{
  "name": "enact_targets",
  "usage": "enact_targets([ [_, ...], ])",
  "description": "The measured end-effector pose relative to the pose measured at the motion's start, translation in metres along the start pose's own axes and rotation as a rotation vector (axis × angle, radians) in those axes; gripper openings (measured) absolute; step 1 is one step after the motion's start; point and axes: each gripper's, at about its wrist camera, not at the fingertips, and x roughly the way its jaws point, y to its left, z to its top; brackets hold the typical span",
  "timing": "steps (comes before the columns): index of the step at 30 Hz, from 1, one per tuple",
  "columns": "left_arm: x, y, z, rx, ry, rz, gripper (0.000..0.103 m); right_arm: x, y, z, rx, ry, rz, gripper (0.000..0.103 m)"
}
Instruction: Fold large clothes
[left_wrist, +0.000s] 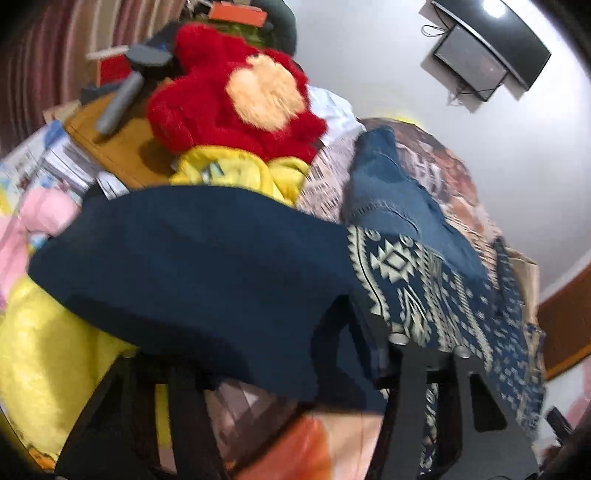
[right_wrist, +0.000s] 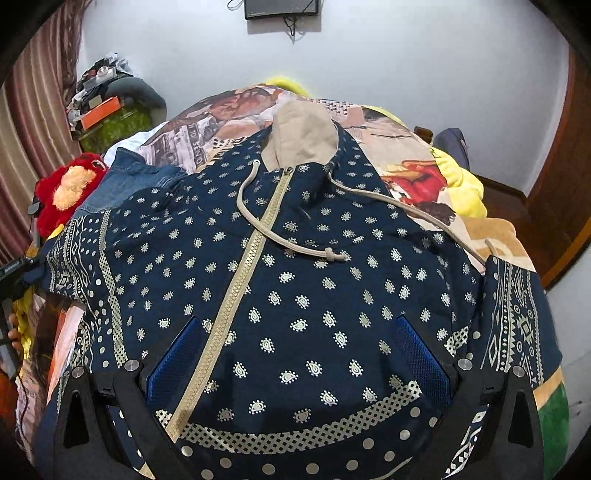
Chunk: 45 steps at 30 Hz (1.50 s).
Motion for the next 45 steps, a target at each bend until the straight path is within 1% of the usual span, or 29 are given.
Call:
enact_targets([
  [1,-0.001,-0.005,0.002,0.02,-0.022,0.05,0.035,-0.002,0.0,0.0,0.005,0.001,0.0,0.103],
  [2,-0.004,-0.012,0.005,0.05,-0.055,0.139,0.025,-0.003,-0.002,-0.001,0.008,0.003,0.003,0.103],
  [3,-0.006,-0.018,0.007,0.074,-0.074,0.189,0.023,-0.005,-0.002,-0.001,0.01,0.004,0.006,0.103],
  [4,-0.009,-0.024,0.011,0.093,-0.094,0.221,0.019,-0.006,-0.003,-0.001,0.009,0.004,0.006,0.103],
  [5,-0.014,-0.031,0.014,0.111,-0.118,0.236,0.017,-0.009,-0.004,-0.002,0.007,0.002,0.004,0.103],
  [6,-0.02,-0.041,0.018,0.137,-0.144,0.243,0.013,-0.011,-0.004,-0.002,0.005,-0.001,0.001,0.103],
  [8,-0.035,-0.064,0.025,0.201,-0.197,0.237,0.006,-0.017,-0.007,-0.003,0.0,-0.01,-0.007,0.103],
  [10,-0.049,-0.092,0.031,0.269,-0.244,0.22,0.006,-0.023,-0.012,-0.003,0.006,-0.018,-0.009,0.103],
  [12,-0.065,-0.13,0.035,0.362,-0.287,0.183,0.005,-0.03,-0.018,-0.004,0.017,-0.027,-0.006,0.103],
  [14,-0.075,-0.171,0.035,0.445,-0.303,0.128,0.004,-0.039,-0.025,-0.004,0.033,-0.041,-0.003,0.103],
  [16,-0.079,-0.206,0.031,0.513,-0.297,0.074,0.003,-0.047,-0.034,-0.004,0.05,-0.056,0.001,0.103],
  [18,-0.08,-0.248,0.02,0.586,-0.259,-0.008,0.003,-0.056,-0.044,-0.006,0.069,-0.07,0.0,0.103],
  [20,-0.074,-0.288,0.002,0.653,-0.181,-0.111,0.003,-0.064,-0.056,-0.007,0.086,-0.08,-0.006,0.103],
  [22,-0.065,-0.322,-0.024,0.72,-0.104,-0.186,0.003,-0.07,-0.067,-0.009,0.106,-0.082,-0.01,0.103],
  [24,-0.052,-0.346,-0.056,0.788,-0.029,-0.234,0.003,-0.075,-0.081,-0.013,0.13,-0.078,-0.012,0.103],
  [25,-0.046,-0.355,-0.069,0.82,0.01,-0.248,0.003,-0.077,-0.088,-0.016,0.143,-0.076,-0.013,0.103],
  [26,-0.038,-0.363,-0.093,0.866,0.058,-0.254,0.003,-0.079,-0.095,-0.019,0.155,-0.07,-0.016,0.103],
  [27,-0.032,-0.37,-0.109,0.9,0.096,-0.255,0.003,-0.08,-0.1,-0.021,0.164,-0.063,-0.017,0.103],
  [29,-0.018,-0.375,-0.144,0.959,0.183,-0.267,0.003,-0.082,-0.11,-0.027,0.175,-0.044,-0.019,0.103],
  [32,-0.002,-0.374,-0.186,1.001,0.284,-0.241,0.003,-0.084,-0.119,-0.035,0.176,-0.023,-0.03,0.103],
  [33,0.002,-0.372,-0.198,1.003,0.298,-0.231,0.004,-0.084,-0.121,-0.037,0.174,-0.019,-0.034,0.103],
  [34,0.003,-0.367,-0.203,1.0,0.294,-0.224,0.004,-0.086,-0.123,-0.04,0.171,-0.015,-0.039,0.103],
  [35,0.0,-0.364,-0.205,0.991,0.279,-0.226,0.009,-0.086,-0.123,-0.042,0.169,-0.013,-0.044,0.103],
  [36,-0.003,-0.36,-0.205,0.983,0.287,-0.234,0.012,-0.087,-0.124,-0.044,0.165,-0.012,-0.049,0.103],
  [37,-0.006,-0.355,-0.203,0.969,0.309,-0.249,0.026,-0.088,-0.123,-0.045,0.159,-0.011,-0.054,0.103],
  [38,-0.008,-0.348,-0.202,0.941,0.344,-0.268,0.047,-0.088,-0.122,-0.046,0.153,-0.01,-0.057,0.103],
  [40,-0.014,-0.336,-0.196,0.896,0.375,-0.296,0.062,-0.087,-0.118,-0.047,0.136,-0.009,-0.063,0.103],
  [43,-0.026,-0.315,-0.177,0.846,0.359,-0.296,0.062,-0.086,-0.112,-0.046,0.123,-0.007,-0.053,0.103],
  [45,-0.033,-0.3,-0.159,0.794,0.335,-0.294,0.064,-0.084,-0.106,-0.045,0.116,-0.008,-0.044,0.103],
])
